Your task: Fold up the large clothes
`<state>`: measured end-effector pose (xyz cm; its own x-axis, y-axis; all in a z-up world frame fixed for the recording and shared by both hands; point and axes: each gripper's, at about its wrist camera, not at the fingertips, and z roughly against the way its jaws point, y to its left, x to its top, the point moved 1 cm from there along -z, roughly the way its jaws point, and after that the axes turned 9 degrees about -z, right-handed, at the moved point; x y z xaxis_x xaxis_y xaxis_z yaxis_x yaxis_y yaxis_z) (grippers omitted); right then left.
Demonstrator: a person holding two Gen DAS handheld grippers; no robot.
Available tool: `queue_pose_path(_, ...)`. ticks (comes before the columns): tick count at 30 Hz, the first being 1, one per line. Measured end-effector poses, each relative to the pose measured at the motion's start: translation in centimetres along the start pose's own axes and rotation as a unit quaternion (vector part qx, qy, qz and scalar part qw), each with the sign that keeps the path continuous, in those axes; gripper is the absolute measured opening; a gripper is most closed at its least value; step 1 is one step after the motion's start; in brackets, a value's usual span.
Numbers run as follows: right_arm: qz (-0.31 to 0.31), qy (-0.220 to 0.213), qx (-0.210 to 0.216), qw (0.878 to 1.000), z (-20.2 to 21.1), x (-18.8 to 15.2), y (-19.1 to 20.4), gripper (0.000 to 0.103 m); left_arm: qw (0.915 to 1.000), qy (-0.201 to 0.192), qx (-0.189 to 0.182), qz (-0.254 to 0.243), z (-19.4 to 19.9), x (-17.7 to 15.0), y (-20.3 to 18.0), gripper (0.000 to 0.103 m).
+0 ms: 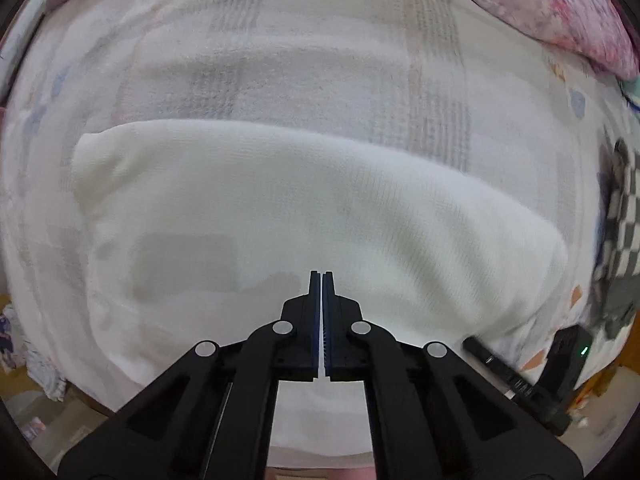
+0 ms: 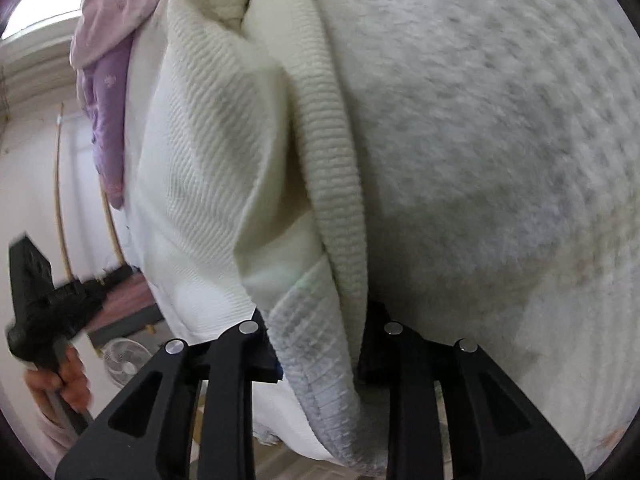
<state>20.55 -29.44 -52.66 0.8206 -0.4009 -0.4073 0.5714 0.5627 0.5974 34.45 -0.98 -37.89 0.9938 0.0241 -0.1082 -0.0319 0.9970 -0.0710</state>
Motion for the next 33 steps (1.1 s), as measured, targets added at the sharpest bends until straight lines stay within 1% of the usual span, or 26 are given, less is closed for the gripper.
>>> queue_pose_path(4,0.033,-0.005,-0.04,0.999,-0.2,-0.4,1.3,0.023,0.9995,0.008,-0.012,-0.028,0.0,3.4,-0.4,0.0)
queue_pose_path(7,0.042,-0.01,-0.06,0.997,-0.2,-0.7,1.7,0.024,0.9985,0.034,-0.024,-0.034,-1.9,6.2,-0.6,0.0)
queue_pose_path(8,0.04,-0.012,-0.062,0.997,-0.1,-0.7,1.7,0.024,0.9979,0.046,-0.032,-0.033,-3.0,7.1,-0.7,0.0)
queue_pose_path(9,0.039,-0.015,-0.064,0.997,-0.1,-0.9,1.5,0.024,0.9973,0.059,-0.032,-0.031,-4.2,7.8,-0.7,0.0)
queue_pose_path(11,0.041,-0.022,-0.067,0.997,-0.6,-1.3,2.4,0.025,0.9943,0.101,-0.018,-0.03,-7.6,8.5,-0.8,0.0)
queue_pose_path(12,0.042,-0.025,-0.069,0.996,-1.5,-1.6,3.8,0.025,0.993,0.112,-0.009,-0.035,-9.3,8.8,-1.0,0.002)
queue_pose_path(13,0.047,-0.031,-0.073,0.996,-2.0,-1.6,3.6,0.026,0.9923,0.117,-0.001,-0.04,-9.6,9.3,-1.2,0.002)
queue_pose_path(14,0.054,-0.037,-0.078,0.995,-2.1,-1.8,3.8,0.026,0.9897,0.14,-0.001,-0.031,-9.9,9.9,-1.1,0.001)
queue_pose_path(15,0.057,-0.043,-0.081,0.994,-2.1,-2.0,3.9,0.026,0.988,0.153,-0.006,-0.023,-10.1,10.3,-0.9,0.001)
queue_pose_path(17,0.058,-0.054,-0.084,0.993,-2.5,-2.1,3.9,0.027,0.9827,0.183,-0.016,-0.022,-10.3,11.0,-0.6,0.002)
queue_pose_path(19,0.062,-0.061,-0.085,0.993,-2.8,-2.5,4.1,0.027,0.9811,0.192,-0.014,-0.02,-9.7,10.2,-0.5,0.002)
queue_pose_path(21,0.051,-0.055,-0.084,0.994,-2.9,-2.3,4.0,0.027,0.9709,0.237,0.004,-0.037,-9.5,7.2,-1.1,0.002)
queue_pose_path(22,0.045,-0.051,-0.084,0.994,-3.1,-1.9,4.3,0.027,0.971,0.232,0.016,-0.056,-9.2,5.7,-1.4,0.002)
queue_pose_path(23,0.041,-0.046,-0.087,0.994,-3.1,-1.7,4.2,0.027,0.9734,0.22,0.022,-0.061,-9.0,4.9,-1.4,0.002)
queue_pose_path(25,0.049,-0.04,-0.1,0.993,-3.3,-1.5,4.7,0.028,0.9813,0.19,0.022,-0.02,-10.0,3.5,-0.5,0.003)
queue_pose_path(26,0.056,-0.039,-0.104,0.992,-3.4,-1.5,4.9,0.028,0.9843,0.175,0.025,0.001,-10.9,3.8,-0.2,0.004)
queue_pose_path(27,0.063,-0.04,-0.107,0.992,-3.6,-1.6,5.3,0.028,0.9826,0.183,0.033,0.004,-11.2,4.2,-0.3,0.002)
queue_pose_path(28,0.071,-0.042,-0.107,0.991,-3.7,-1.7,5.3,0.028,0.9779,0.204,0.044,-0.005,-11.6,4.8,-0.7,0.001)
queue_pose_path(29,0.074,-0.046,-0.103,0.991,-3.7,-1.9,5.3,0.028,0.9747,0.219,0.045,-0.013,-11.7,5.1,-0.8,0.001)
queue_pose_path(31,0.07,-0.05,-0.091,0.992,-3.5,-2.1,4.9,0.028,0.977,0.21,0.031,0.011,-10.6,4.3,-0.1,0.002)
queue_pose_path(32,0.062,-0.047,-0.088,0.993,-3.4,-2.0,4.8,0.028,0.9806,0.193,0.031,0.0,-9.6,3.2,-0.2,0.002)
queue_pose_path(33,0.054,-0.041,-0.091,0.994,-3.4,-1.9,4.8,0.028,0.9788,0.201,0.034,-0.018,-9.4,1.6,-0.5,0.002)
